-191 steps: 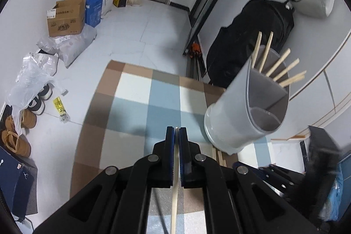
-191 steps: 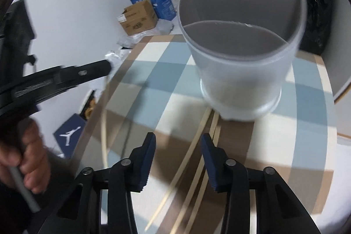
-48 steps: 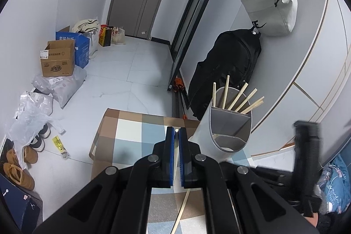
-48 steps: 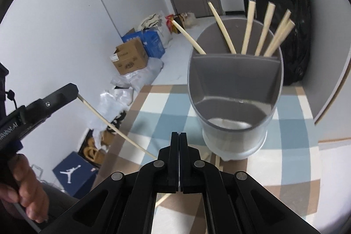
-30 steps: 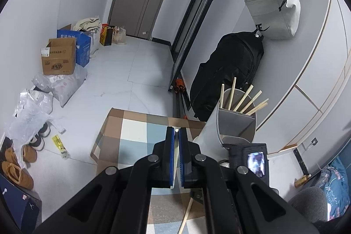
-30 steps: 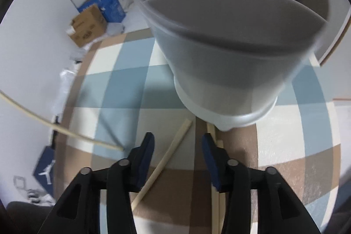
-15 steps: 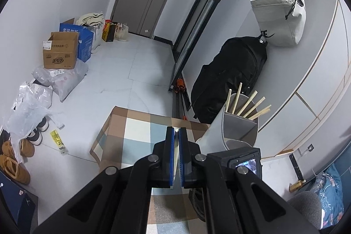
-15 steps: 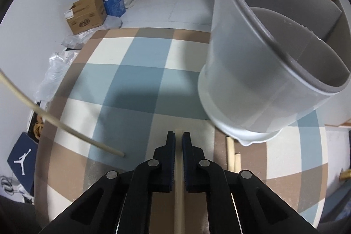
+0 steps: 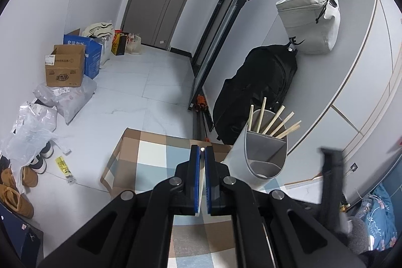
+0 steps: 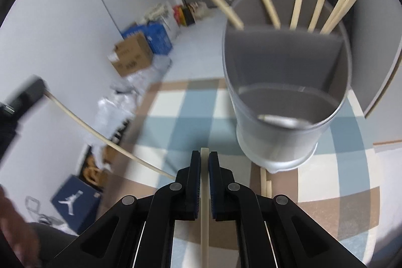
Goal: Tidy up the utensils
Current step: 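Carry both held sticks up over the holder opening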
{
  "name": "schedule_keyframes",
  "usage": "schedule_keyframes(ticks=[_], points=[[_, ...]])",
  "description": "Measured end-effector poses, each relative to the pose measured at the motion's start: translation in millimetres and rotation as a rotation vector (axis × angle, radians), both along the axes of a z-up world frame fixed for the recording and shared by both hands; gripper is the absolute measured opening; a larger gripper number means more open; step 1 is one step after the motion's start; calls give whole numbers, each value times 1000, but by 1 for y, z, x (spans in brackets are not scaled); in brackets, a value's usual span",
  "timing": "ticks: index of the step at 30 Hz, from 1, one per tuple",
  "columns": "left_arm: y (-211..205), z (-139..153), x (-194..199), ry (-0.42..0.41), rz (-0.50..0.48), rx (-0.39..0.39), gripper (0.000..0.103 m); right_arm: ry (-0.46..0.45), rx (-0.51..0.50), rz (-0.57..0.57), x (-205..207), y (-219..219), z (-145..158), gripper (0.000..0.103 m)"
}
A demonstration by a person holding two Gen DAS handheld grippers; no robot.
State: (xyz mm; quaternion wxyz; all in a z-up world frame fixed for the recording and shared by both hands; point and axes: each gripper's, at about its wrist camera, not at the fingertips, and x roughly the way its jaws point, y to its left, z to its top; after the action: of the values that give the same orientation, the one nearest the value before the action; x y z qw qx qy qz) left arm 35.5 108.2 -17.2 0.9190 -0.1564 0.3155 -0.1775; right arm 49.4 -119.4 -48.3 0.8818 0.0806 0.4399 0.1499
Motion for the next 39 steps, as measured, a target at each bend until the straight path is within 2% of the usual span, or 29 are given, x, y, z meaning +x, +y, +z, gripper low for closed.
schedule_keyframes(ticks=[6, 13, 16, 19, 25, 29, 35, 39], points=[[-9, 11, -5, -20, -3, 19, 0, -91, 103, 12, -11, -19, 43, 6], [-26, 35, -11, -77, -25, 63, 0, -259, 185, 15, -16, -44, 94, 6], [-32, 41, -11, -83, -29, 64, 0, -290, 215, -5, -11, -55, 102, 6], [-38, 46, -10, -88, -34, 74, 0, -277, 248, -33, -4, -72, 101, 6], [-49, 67, -10, -107, -57, 87, 0, -319, 248, -59, 4, -101, 114, 6], [-56, 92, -8, -142, -79, 92, 0, -381, 250, -65, 9, -116, 138, 6], [-72, 129, -2, -211, -123, 106, 0, -463, 255, -43, 30, -125, 173, 6], [-86, 140, 13, -234, -140, 127, 0, -512, 257, -36, 52, -126, 182, 6]])
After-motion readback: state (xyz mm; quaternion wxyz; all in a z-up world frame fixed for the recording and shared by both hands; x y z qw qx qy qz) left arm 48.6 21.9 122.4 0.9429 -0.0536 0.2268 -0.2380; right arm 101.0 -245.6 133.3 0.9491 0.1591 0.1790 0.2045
